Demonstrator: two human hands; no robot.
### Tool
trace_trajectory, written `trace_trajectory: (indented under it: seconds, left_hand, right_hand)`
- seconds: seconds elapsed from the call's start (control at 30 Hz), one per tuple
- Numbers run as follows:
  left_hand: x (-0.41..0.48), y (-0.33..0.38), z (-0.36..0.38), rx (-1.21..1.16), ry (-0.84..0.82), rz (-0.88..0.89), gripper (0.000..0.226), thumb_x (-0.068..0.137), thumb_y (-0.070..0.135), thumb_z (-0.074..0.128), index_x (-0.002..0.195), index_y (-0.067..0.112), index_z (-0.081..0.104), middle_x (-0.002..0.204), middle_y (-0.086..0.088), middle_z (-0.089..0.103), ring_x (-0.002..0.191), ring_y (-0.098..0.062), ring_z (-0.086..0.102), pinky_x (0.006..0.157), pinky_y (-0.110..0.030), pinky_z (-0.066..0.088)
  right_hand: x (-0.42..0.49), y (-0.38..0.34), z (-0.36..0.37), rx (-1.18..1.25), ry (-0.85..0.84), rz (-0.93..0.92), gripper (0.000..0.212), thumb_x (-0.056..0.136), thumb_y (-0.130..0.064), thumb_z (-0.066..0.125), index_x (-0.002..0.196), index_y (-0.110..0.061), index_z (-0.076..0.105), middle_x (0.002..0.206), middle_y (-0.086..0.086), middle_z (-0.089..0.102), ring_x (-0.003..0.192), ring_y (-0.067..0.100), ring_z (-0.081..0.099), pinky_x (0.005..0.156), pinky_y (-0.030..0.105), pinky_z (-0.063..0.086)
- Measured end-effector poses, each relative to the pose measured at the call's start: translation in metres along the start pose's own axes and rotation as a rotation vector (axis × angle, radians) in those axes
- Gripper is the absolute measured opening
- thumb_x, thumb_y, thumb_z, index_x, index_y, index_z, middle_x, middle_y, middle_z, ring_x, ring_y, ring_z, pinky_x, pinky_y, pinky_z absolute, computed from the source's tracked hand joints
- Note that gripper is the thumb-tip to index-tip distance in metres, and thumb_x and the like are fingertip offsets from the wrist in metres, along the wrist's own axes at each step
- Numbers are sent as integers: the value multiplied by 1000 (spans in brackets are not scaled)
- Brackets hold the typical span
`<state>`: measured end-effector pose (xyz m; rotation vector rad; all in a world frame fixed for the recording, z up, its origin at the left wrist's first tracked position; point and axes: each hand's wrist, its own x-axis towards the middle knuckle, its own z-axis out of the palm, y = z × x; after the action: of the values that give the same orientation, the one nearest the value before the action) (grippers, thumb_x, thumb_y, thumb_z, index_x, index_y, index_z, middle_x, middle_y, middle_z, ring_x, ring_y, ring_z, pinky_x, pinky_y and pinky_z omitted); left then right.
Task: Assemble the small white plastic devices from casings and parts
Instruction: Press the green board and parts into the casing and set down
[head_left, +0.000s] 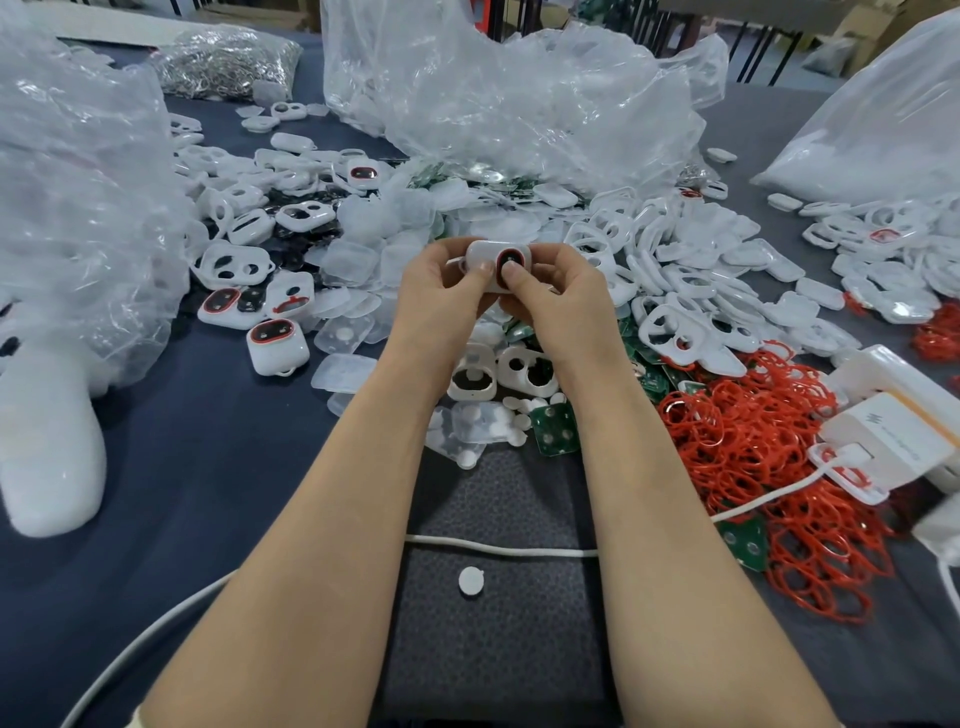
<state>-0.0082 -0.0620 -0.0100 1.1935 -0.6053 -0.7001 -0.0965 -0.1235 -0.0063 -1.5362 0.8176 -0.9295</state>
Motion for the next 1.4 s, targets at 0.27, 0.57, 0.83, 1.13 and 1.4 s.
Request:
trace_trajectory:
  seconds: [0.27, 0.57, 0.83, 1.13, 1.4]
  left_hand:
    - [1, -1, -1, 15, 10, 4, 15, 95, 4, 54, 95, 17, 59, 91, -3, 69, 83, -10, 68, 73, -17, 53]
    - [0, -2, -1, 78, 13, 5, 13, 95, 4, 54, 97, 16, 59, 93, -6, 68, 87, -15, 66, 77, -21, 54]
    - [1, 1, -2, 0, 59, -30, 12, 94, 7, 58, 94, 19, 60, 94, -5, 68, 84, -10, 69, 70, -15, 53]
    - [-1, 3, -2, 81, 31, -5, 11, 95, 7, 56, 99, 16, 59, 97, -8, 69, 89, -15, 69, 73, -17, 54]
    - [0, 3, -1, 213, 91, 60, 11, 96, 5, 53, 105, 11, 56, 101, -13, 66, 99, -27, 66, 89, -34, 55]
  right_hand:
    - [0, 1, 3, -73, 25, -12, 16, 90, -15, 64, 103, -6, 61, 106, 13, 66, 102, 28, 64, 90, 45, 53]
    - [-1, 1, 2, -29, 10, 18, 14, 89, -8, 64, 101, -4, 60, 106, 19, 66, 100, 32, 65, 88, 45, 55]
    - [-1, -1, -8, 269, -124, 115, 19, 96, -9, 54, 87, -17, 68, 84, 0, 70, 83, 10, 67, 82, 23, 56]
    - [0, 0, -8, 261, -101, 130, 14, 96, -13, 56, 91, -11, 69, 88, 3, 70, 84, 12, 67, 81, 24, 56]
    - [-4, -2, -7, 82, -200, 25, 20, 91, -5, 58, 102, -17, 69, 107, 20, 69, 93, 18, 63, 95, 36, 52]
